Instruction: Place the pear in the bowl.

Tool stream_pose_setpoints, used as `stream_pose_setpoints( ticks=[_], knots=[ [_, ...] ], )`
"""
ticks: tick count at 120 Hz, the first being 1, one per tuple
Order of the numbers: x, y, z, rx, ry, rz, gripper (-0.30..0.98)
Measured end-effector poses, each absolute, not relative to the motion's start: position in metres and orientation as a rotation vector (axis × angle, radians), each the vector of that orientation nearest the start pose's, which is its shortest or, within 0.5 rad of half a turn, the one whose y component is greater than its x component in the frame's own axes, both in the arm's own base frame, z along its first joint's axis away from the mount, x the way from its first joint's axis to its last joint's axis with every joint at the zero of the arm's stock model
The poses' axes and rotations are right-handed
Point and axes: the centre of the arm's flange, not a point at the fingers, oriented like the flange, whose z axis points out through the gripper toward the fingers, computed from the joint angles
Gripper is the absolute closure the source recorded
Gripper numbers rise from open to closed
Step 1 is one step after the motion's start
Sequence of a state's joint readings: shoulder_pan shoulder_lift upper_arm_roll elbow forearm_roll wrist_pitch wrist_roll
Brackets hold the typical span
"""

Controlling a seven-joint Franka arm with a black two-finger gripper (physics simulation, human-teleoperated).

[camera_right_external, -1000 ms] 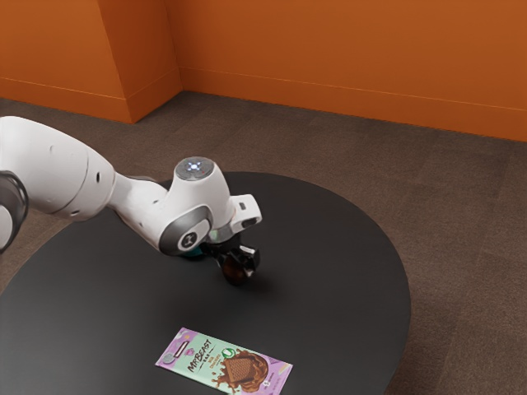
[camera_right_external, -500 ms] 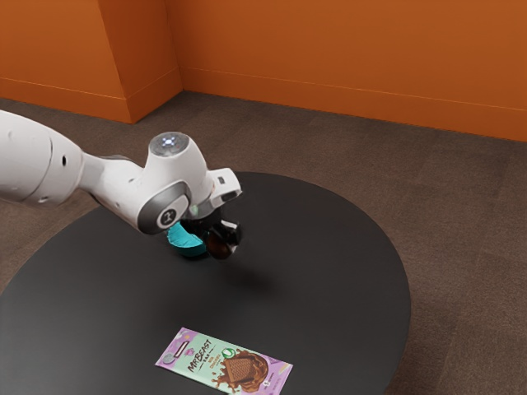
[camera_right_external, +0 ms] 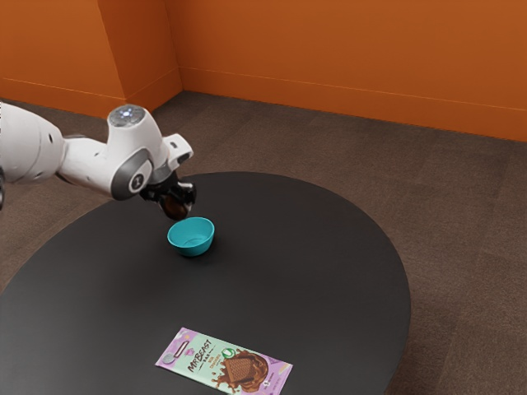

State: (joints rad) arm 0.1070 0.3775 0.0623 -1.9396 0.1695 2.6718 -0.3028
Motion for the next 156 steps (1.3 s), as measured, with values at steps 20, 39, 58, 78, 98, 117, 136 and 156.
stream_pose_setpoints(
  ticks=[20,39,58,78,98,117,136,156],
  knots=[
    [0.641,0.094,0.316,-2.963,-0.464,-0.514,0.33],
    [0.64,0.082,0.31,-2.976,-0.433,-0.497,0.32],
    [0.641,0.076,0.303,-2.987,-0.416,-0.478,0.22],
    [0.641,0.076,0.3,-2.991,-0.405,-0.471,0.11],
    [0.644,0.028,0.328,-3.008,-0.292,-0.529,0.06],
    [0.625,-0.033,0.406,-3.068,-0.235,-0.462,0.04],
    [0.605,-0.033,0.494,-3.126,-0.271,-0.307,0.03],
    [0.599,-0.019,0.573,-3.144,-0.21,-0.189,0.03]
  ],
)
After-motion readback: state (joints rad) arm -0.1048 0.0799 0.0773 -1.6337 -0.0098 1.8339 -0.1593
